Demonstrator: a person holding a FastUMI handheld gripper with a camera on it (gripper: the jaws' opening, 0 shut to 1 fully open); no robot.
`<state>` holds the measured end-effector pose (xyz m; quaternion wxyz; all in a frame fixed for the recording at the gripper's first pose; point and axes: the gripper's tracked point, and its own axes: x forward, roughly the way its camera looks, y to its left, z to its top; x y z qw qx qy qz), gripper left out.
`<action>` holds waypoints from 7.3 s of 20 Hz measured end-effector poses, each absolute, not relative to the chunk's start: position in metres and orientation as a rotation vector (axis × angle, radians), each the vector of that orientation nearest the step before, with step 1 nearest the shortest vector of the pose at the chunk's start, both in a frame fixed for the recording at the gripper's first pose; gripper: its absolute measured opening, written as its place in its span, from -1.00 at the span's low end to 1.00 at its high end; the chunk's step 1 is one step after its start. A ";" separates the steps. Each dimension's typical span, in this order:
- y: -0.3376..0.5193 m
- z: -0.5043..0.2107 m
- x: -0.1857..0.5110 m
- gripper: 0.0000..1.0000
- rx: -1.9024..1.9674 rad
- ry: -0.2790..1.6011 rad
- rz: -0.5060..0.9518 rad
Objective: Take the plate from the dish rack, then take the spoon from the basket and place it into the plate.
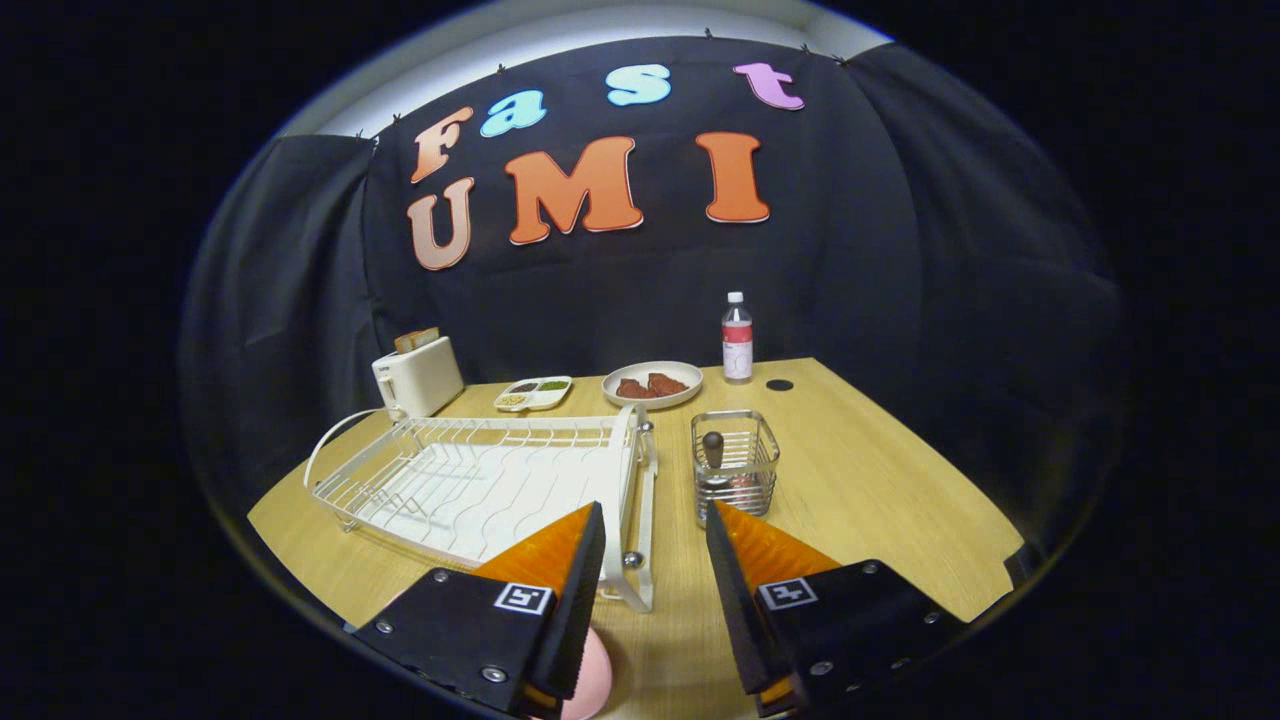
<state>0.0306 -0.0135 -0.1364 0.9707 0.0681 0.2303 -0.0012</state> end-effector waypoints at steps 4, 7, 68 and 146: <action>-0.028 -0.143 0.046 0.24 0.125 0.448 -0.050; -0.034 -0.149 0.061 0.23 0.114 0.449 -0.065; 0.069 -0.016 0.016 -0.76 0.067 0.174 0.253; 0.028 0.028 -0.031 0.68 0.056 -0.118 0.135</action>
